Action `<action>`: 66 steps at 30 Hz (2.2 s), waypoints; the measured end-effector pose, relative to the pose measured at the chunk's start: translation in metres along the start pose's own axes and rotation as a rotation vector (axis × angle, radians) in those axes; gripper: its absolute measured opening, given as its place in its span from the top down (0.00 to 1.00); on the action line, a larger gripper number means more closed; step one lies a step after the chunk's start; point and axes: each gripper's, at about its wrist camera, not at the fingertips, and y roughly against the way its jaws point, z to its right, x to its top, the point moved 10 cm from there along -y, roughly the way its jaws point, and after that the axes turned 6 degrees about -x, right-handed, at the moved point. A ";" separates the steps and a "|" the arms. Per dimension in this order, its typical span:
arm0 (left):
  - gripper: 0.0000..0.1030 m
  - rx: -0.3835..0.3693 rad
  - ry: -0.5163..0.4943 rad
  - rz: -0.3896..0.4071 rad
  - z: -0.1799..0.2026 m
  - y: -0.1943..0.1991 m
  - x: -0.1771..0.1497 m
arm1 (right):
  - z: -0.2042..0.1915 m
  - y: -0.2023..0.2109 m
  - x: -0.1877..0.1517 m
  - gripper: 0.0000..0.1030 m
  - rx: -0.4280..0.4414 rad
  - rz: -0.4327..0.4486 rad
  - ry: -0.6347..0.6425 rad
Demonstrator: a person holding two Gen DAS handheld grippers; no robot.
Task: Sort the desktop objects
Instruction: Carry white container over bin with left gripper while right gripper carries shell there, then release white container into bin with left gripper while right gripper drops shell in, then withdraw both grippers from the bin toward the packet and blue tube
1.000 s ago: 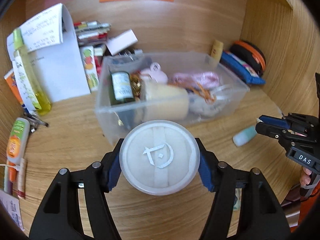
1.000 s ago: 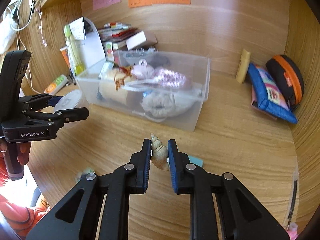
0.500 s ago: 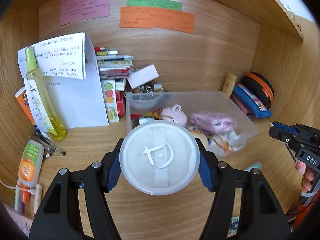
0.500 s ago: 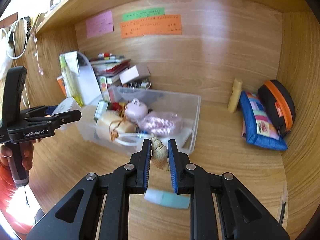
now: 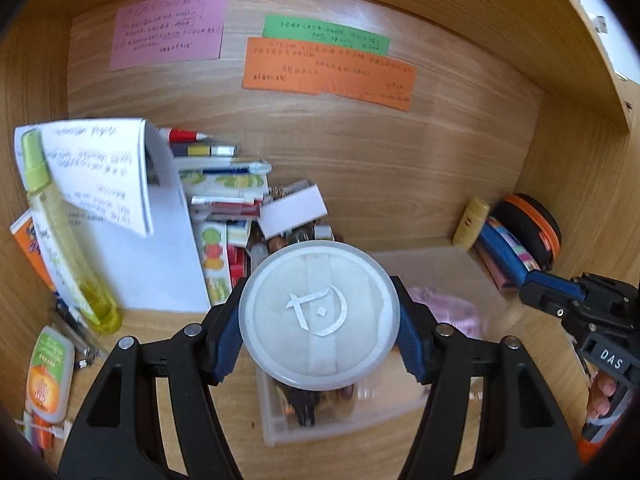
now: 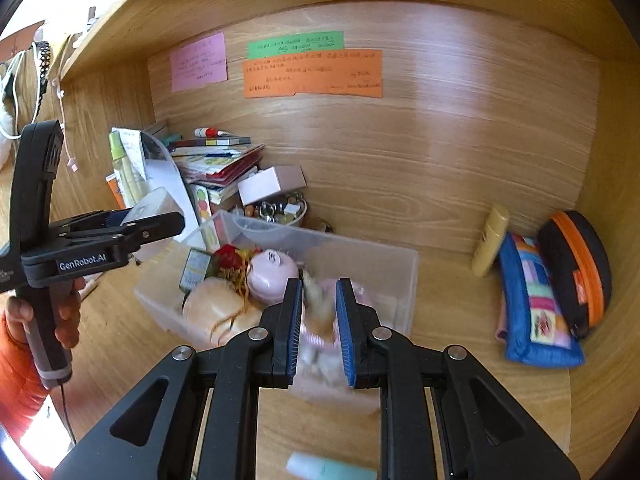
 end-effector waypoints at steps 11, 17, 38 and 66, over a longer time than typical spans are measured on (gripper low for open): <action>0.37 -0.019 0.046 -0.021 -0.008 -0.041 0.001 | -0.018 -0.057 0.018 0.85 0.045 -0.054 -0.013; 0.37 -0.040 0.049 -0.078 -0.009 -0.056 -0.013 | -0.012 -0.079 -0.001 0.85 0.039 -0.111 -0.039; 0.37 -0.031 -0.059 -0.100 0.010 -0.056 -0.024 | -0.002 -0.079 0.001 0.39 -0.035 -0.093 -0.052; 0.04 0.078 -0.133 0.028 0.027 0.014 -0.026 | 0.011 0.007 -0.015 0.12 -0.085 0.005 -0.096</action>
